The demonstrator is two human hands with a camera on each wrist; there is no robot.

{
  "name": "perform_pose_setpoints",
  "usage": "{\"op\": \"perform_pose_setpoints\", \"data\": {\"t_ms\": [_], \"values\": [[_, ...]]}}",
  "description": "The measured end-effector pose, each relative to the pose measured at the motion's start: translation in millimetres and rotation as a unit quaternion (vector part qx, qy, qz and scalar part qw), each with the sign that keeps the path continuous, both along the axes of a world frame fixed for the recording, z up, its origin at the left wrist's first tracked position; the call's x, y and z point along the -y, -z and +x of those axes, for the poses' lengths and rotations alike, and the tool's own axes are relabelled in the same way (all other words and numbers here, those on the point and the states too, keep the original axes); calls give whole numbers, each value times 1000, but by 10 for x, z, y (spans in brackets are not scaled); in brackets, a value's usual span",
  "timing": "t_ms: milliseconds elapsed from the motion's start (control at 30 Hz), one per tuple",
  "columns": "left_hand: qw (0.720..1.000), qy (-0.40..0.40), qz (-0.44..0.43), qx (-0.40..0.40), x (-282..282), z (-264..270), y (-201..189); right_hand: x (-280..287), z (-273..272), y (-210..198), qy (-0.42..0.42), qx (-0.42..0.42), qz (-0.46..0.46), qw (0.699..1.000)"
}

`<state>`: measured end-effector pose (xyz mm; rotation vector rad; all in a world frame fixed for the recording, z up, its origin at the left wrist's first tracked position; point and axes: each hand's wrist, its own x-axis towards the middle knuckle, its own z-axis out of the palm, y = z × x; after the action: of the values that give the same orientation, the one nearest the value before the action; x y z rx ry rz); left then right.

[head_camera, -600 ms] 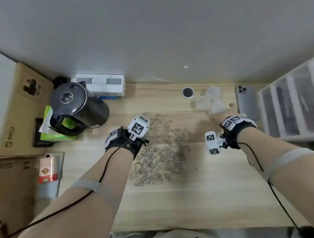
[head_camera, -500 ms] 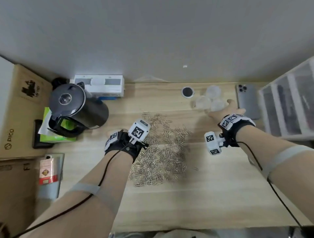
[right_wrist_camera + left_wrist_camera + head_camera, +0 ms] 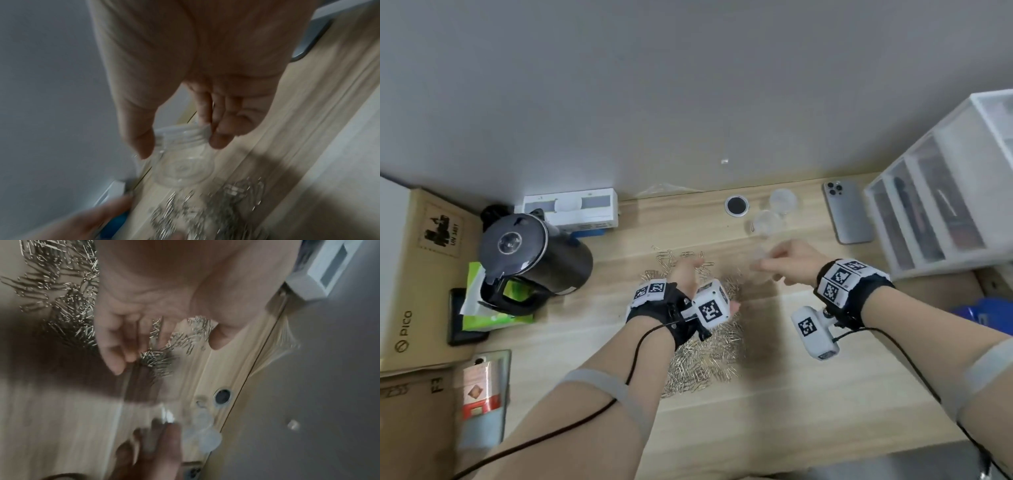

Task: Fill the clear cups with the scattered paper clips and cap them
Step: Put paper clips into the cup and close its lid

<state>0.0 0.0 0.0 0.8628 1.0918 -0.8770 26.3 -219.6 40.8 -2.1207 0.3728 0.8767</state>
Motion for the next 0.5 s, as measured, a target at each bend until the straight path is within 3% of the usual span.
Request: {"op": "perform_pose_setpoints", "data": {"t_ms": [67, 200, 333, 433, 500], "values": [[999, 39, -10, 23, 206, -9, -174, -210, -70, 30, -61, 0, 45, 997], [992, 112, -5, 64, 280, -13, -232, -427, -183, 55, -88, -20, 108, 990], [992, 110, -11, 64, 114, -98, -261, -396, -234, 66, -97, 4, 119, 988], [992, 108, 37, 61, -82, -189, -208, -172, -204, 208, -37, 43, 53, 997], [996, 62, 33, 49, -219, -254, -164, 99, -175, 329, 12, 44, -67, 997]]}}
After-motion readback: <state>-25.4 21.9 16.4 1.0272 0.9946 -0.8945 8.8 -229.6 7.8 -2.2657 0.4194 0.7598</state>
